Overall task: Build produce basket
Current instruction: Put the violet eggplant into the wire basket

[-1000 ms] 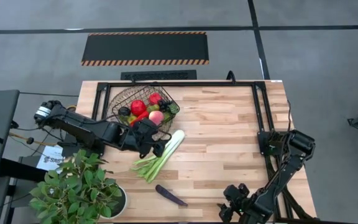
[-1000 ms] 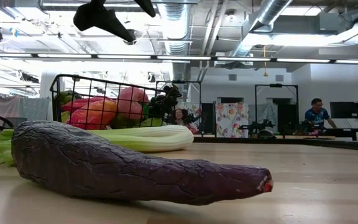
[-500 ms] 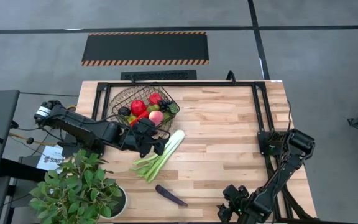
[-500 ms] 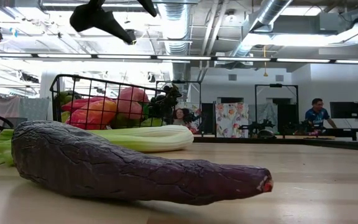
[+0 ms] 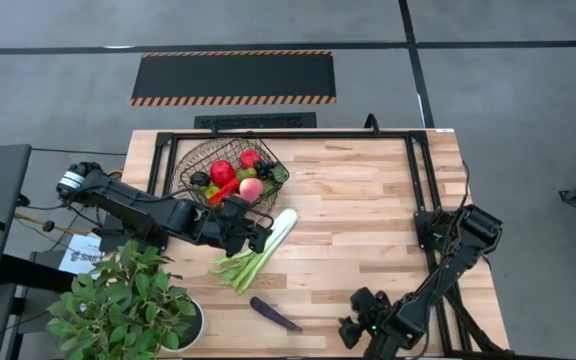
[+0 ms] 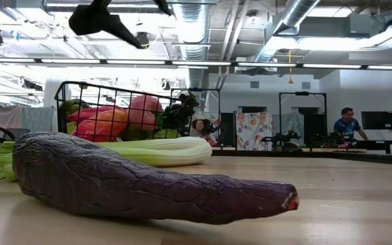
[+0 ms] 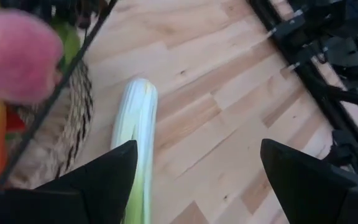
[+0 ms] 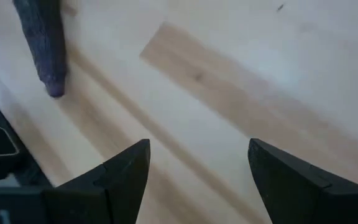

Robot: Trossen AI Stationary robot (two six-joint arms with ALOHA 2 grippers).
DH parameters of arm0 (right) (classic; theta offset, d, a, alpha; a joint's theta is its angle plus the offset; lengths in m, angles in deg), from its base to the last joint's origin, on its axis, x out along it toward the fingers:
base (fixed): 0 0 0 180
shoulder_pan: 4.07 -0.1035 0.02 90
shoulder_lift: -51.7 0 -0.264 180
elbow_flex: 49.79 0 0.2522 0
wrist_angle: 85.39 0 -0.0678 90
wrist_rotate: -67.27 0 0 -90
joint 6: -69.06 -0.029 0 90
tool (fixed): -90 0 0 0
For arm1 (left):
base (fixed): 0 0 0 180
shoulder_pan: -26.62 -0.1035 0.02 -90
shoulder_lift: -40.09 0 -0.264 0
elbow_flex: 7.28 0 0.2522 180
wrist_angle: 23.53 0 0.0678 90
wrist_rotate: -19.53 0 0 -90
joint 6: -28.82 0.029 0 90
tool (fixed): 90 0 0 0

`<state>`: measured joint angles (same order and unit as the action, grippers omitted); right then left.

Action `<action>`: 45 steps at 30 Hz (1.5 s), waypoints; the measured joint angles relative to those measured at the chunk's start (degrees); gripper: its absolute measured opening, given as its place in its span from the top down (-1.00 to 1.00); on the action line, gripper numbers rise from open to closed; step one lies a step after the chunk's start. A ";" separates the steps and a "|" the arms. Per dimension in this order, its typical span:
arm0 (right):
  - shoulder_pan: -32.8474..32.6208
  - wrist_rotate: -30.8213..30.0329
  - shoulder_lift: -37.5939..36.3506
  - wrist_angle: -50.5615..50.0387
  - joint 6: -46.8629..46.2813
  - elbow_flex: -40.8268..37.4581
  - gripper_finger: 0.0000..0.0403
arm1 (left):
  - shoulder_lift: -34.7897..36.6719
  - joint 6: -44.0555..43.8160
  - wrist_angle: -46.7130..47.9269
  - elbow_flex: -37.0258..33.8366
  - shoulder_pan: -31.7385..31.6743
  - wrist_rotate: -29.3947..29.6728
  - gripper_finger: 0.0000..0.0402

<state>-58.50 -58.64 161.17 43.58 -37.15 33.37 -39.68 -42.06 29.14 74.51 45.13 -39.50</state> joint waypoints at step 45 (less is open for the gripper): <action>2.49 6.08 -1.00 6.15 7.94 0.05 -0.45 | -4.72 16.36 -13.94 -0.02 7.48 0.63 -0.62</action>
<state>-56.01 -52.56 160.17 49.73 -29.21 33.42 -44.39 -25.70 15.20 74.49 52.61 -38.87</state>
